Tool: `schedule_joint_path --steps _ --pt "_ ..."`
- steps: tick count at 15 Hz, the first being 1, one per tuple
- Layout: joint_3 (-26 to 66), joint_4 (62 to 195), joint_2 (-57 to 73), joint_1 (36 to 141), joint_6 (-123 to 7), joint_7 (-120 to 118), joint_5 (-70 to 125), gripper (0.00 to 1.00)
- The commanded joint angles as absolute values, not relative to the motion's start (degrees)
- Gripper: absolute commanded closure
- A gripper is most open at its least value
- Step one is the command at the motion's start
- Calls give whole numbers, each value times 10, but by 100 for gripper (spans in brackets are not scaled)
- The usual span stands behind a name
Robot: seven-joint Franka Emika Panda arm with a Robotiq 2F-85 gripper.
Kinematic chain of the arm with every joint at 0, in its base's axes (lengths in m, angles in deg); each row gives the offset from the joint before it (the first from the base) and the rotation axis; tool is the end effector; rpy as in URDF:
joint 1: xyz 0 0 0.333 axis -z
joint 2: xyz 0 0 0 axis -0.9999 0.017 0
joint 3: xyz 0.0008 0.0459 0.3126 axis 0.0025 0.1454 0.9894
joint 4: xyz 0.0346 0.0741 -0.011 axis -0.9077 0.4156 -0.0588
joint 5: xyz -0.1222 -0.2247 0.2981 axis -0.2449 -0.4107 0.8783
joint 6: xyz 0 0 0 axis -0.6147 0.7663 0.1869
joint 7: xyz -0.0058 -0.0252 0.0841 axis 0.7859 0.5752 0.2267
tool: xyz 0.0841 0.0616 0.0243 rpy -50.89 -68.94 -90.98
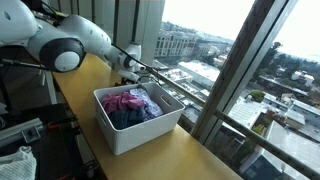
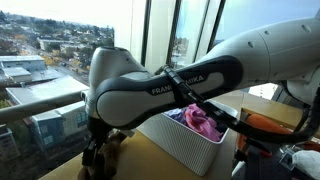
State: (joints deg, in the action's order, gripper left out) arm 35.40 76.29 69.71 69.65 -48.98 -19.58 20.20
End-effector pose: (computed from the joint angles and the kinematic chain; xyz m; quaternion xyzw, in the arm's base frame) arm 0.7345 0.3328 0.1201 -0.9363 -0.3431 -0.0685 0.0299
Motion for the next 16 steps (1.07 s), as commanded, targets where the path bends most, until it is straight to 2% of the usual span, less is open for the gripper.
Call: schedule_joint_path --steps 1,9,16 --pt "356 745 707 691 -477 -191 205 100" --pt "347 792 641 665 -493 -144 194 100" --pt "324 881 510 638 -503 -79 165 100"
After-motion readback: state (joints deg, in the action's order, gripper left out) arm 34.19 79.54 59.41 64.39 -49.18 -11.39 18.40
